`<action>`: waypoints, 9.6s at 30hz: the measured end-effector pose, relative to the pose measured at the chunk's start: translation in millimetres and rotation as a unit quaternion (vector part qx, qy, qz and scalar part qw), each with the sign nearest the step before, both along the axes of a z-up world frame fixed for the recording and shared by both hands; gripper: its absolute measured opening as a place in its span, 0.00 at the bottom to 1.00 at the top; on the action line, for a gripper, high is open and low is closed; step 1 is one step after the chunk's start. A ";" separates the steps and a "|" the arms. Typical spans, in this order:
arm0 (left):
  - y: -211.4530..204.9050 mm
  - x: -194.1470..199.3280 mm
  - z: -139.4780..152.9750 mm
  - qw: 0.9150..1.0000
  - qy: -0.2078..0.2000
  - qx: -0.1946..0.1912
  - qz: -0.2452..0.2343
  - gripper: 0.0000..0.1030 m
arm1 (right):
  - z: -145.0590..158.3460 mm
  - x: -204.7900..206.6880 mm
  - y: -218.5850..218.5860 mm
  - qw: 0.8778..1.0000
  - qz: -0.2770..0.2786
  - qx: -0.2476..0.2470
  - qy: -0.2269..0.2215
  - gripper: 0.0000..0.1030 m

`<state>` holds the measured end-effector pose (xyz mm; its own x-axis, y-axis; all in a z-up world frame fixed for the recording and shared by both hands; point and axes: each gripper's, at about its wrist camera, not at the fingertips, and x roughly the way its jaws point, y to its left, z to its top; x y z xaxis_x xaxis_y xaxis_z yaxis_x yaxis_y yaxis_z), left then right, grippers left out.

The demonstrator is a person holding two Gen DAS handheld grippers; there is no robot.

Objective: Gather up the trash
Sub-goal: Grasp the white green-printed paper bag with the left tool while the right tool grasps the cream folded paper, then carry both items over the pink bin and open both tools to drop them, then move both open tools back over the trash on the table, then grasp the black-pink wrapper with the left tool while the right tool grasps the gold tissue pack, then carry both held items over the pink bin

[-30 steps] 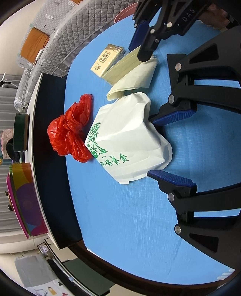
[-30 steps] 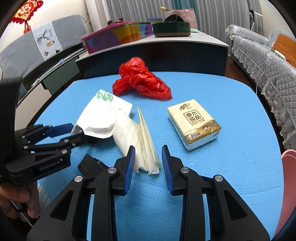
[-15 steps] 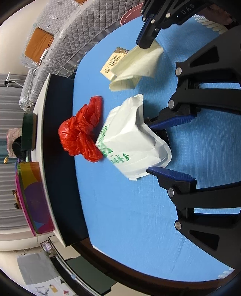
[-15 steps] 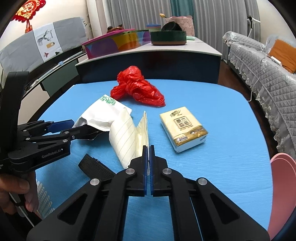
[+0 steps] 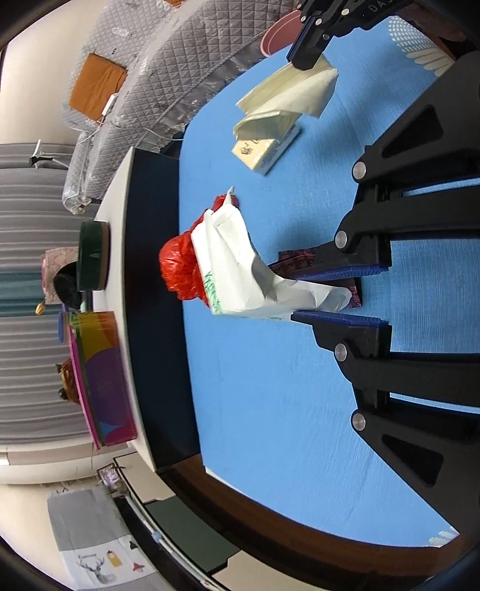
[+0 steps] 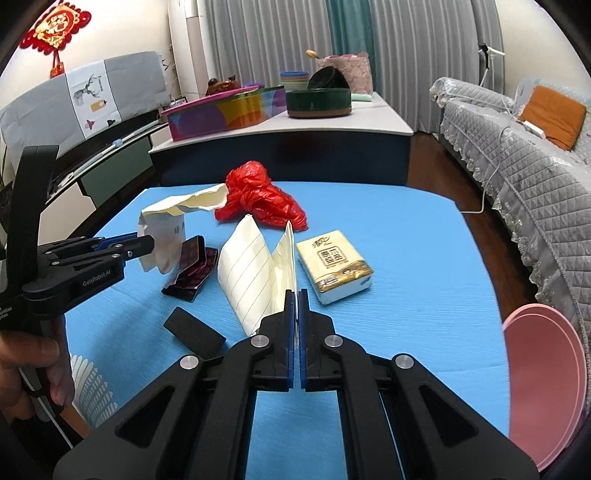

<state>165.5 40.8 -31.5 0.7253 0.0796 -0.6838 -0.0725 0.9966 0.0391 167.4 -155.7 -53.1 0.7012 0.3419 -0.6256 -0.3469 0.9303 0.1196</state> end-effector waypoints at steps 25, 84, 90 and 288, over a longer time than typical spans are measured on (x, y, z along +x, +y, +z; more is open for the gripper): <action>-5.4 -19.9 35.2 0.998 -0.068 -0.008 0.011 0.07 | 23.3 -24.1 -38.7 0.998 -0.047 0.006 -0.035 0.02; -127.9 -2.7 40.0 0.991 -0.080 -0.009 -0.103 0.06 | 36.7 -38.8 -143.7 0.985 -0.165 0.030 -0.050 0.02; -150.0 -1.1 39.8 0.989 -0.080 -0.010 -0.122 0.06 | 37.1 -43.2 -162.6 0.981 -0.185 0.031 -0.052 0.02; -61.8 -16.5 37.4 0.997 -0.042 -0.054 -0.033 0.05 | 91.2 -41.7 -103.2 0.994 -0.076 -0.045 -0.071 0.53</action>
<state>149.0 -21.0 5.9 0.7820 -0.0403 -0.6220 -0.0053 0.9974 -0.0712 125.7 -259.0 38.2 0.8242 0.1722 -0.5394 -0.2089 0.9779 -0.0070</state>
